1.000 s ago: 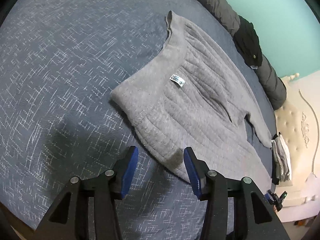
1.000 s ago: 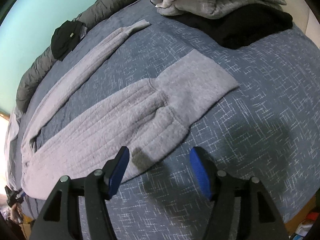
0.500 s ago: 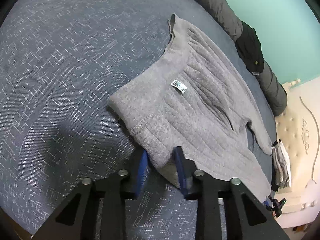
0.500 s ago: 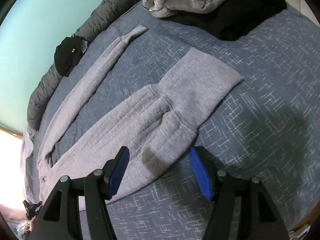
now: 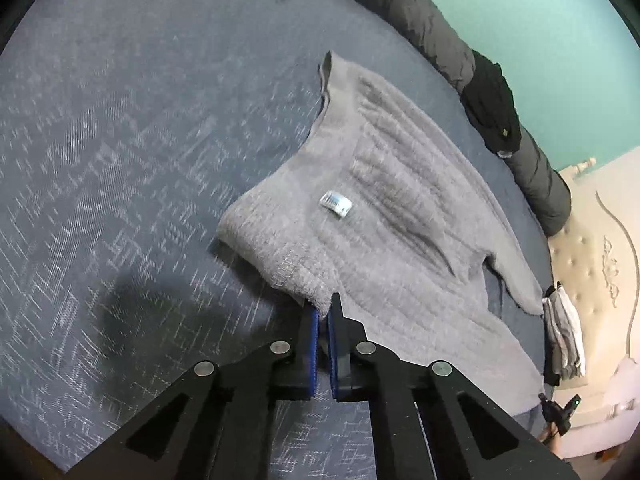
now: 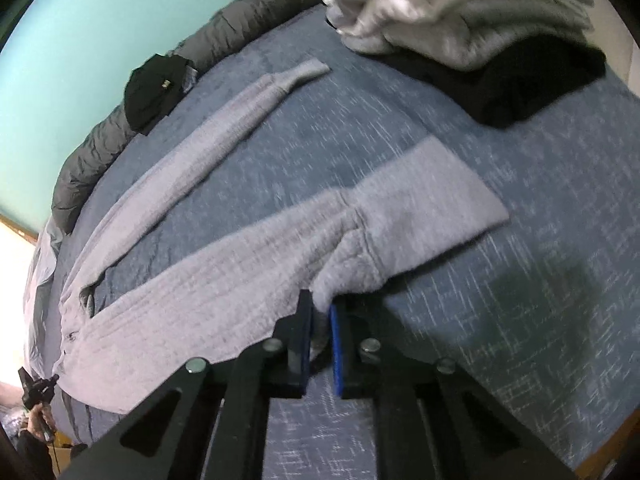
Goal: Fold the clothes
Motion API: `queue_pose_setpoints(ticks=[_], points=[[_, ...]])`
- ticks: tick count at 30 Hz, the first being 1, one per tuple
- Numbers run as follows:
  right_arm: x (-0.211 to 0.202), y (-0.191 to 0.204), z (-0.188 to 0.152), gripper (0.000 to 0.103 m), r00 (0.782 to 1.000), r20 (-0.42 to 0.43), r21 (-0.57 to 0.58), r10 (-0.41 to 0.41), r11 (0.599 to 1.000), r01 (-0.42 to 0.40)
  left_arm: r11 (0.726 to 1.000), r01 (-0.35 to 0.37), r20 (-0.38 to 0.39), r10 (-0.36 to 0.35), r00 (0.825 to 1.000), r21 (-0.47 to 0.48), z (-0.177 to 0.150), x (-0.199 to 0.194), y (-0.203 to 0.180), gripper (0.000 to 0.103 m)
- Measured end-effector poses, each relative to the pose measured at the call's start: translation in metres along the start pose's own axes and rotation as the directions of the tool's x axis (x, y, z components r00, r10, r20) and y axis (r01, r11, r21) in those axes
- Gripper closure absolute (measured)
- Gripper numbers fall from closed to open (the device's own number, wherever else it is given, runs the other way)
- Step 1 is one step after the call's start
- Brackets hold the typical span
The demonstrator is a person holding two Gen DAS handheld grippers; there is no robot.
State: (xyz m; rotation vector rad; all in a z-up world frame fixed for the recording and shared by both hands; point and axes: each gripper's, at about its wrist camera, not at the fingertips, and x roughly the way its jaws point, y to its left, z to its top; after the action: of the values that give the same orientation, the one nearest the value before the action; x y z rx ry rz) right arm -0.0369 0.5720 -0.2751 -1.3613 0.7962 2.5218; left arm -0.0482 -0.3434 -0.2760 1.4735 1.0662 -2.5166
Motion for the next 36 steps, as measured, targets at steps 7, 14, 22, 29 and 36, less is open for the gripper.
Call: queue_pose_setpoints(ticks=[7, 14, 22, 29, 36], points=[[-0.019, 0.025, 0.04, 0.096, 0.999, 0.046, -0.041, 0.021, 0.999, -0.019, 0.998, 0.018, 0.039, -0.02, 0.999, 0.062, 0.034, -0.017, -0.037, 0.1], [-0.026, 0.061, 0.099, 0.096, 0.998, 0.061, -0.122, -0.011, 0.992, 0.018, 0.992, 0.006, 0.076, -0.016, 0.997, 0.125, 0.086, -0.024, -0.077, 0.1], [-0.003, 0.088, 0.161, 0.096, 0.995, 0.08, -0.167, -0.058, 0.983, 0.071, 0.99, -0.003, 0.082, -0.009, 0.997, 0.14, 0.142, -0.003, -0.106, 0.1], [0.044, 0.094, 0.204, 0.096, 0.994, 0.059, -0.159, -0.091, 0.982, 0.1, 0.988, -0.016, 0.065, 0.006, 0.998, 0.151, 0.184, 0.039, -0.125, 0.1], [0.087, 0.102, 0.246, 0.097, 0.991, 0.038, -0.162, -0.127, 0.978, 0.132, 0.987, -0.025, 0.055, 0.017, 0.998, 0.157, 0.22, 0.072, -0.139, 0.1]])
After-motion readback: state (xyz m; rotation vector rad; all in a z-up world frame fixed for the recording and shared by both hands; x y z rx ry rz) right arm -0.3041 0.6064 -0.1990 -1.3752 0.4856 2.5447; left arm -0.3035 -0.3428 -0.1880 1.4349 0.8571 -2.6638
